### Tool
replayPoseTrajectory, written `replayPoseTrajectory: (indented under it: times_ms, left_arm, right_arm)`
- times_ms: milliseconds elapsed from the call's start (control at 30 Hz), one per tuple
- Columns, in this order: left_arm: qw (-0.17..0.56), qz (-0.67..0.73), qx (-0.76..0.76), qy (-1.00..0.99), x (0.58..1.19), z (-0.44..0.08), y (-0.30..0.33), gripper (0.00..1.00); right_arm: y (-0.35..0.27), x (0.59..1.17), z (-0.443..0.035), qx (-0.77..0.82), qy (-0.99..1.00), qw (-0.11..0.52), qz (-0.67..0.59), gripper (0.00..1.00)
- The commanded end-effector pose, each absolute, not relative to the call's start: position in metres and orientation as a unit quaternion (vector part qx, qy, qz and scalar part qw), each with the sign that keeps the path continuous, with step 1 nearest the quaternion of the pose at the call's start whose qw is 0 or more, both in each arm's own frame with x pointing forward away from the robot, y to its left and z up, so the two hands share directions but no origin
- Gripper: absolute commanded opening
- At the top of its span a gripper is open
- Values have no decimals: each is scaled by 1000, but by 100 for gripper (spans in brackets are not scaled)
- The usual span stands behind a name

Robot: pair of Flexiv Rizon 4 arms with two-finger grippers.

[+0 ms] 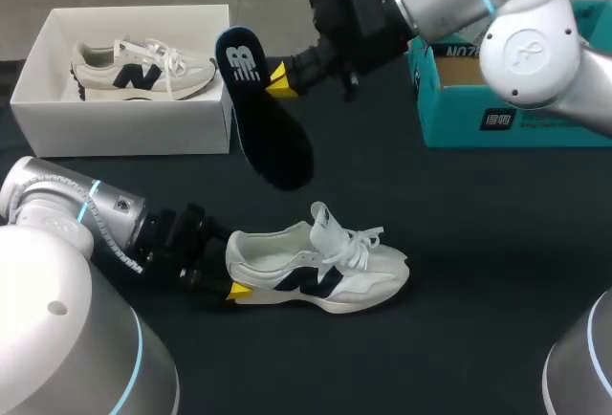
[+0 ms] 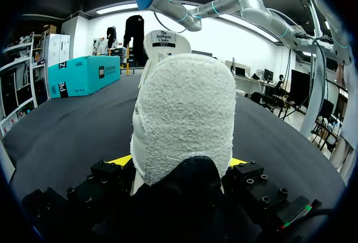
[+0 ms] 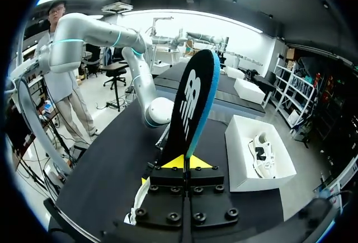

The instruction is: Take the shoe out of the shoebox, open the shoe tongue, remove and reinsert the insole, then place the shoe into the shoebox

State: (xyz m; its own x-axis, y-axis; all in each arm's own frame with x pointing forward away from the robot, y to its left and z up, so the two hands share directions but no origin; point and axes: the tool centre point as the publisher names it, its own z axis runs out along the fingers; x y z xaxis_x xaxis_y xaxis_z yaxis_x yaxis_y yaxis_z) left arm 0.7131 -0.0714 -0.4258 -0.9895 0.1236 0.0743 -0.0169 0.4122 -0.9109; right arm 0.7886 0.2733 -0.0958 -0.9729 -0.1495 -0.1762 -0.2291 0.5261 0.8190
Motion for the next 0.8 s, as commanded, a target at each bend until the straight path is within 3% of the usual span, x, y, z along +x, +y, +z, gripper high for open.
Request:
replayPoseTrajectory:
  times_ms: [33, 800]
  left_arm:
    - [65, 541, -32, -838, 713, -427, -72, 0]
    - [65, 541, -32, -838, 713, -427, -72, 0]
  right_arm:
    - [235, 773, -79, -98, 871, 48, 479, 0]
    - [178, 714, -72, -21, 870, 44, 491, 0]
